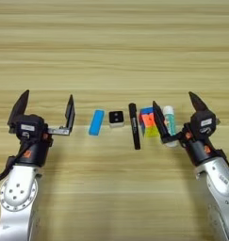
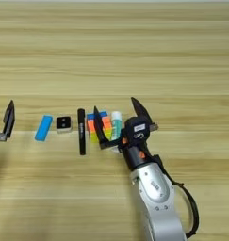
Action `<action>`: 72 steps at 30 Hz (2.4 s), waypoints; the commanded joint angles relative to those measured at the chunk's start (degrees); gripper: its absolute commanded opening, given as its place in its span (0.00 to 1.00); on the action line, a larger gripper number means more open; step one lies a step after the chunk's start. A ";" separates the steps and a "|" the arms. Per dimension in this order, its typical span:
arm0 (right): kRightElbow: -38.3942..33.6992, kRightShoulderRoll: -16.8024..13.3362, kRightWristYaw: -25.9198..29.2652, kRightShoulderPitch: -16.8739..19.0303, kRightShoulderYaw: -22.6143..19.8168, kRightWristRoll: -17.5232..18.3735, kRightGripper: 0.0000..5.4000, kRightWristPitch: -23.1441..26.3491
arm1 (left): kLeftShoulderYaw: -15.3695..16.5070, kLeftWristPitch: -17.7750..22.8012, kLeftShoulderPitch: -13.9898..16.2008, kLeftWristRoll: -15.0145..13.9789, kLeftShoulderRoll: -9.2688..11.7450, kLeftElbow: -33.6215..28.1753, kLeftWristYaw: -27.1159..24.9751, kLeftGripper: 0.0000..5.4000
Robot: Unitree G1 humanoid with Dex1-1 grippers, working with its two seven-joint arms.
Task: Move the objects on the table
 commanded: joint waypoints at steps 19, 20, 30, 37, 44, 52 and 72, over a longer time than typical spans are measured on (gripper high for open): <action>7.43 1.03 -1.61 -4.46 5.82 -6.95 0.99 9.87 | -0.73 0.38 -0.93 1.17 -0.61 0.39 0.45 1.00; 7.67 1.02 -1.77 -4.49 5.86 -7.19 0.99 10.17 | -0.77 0.41 -0.76 1.18 -0.65 0.26 0.48 1.00; 9.78 0.72 -3.53 -4.59 5.38 -9.93 0.99 11.79 | -1.00 0.63 0.29 1.23 -0.82 -0.56 0.67 1.00; 9.43 0.80 -4.05 -4.11 5.45 -10.06 0.99 12.09 | -1.31 0.78 0.65 1.22 -0.94 -0.84 0.73 1.00; 9.91 0.93 -4.19 -3.82 5.38 -9.93 0.99 12.44 | -1.48 1.01 0.89 1.27 -1.02 -1.22 0.97 1.00; 11.38 1.01 -4.40 -4.23 4.37 -9.50 0.95 12.56 | -1.52 0.85 1.12 1.32 -1.14 -1.18 1.11 1.00; 13.32 0.90 -4.04 -4.94 2.97 -8.93 0.62 12.63 | -1.36 0.51 1.33 1.35 -1.22 -0.80 1.12 1.00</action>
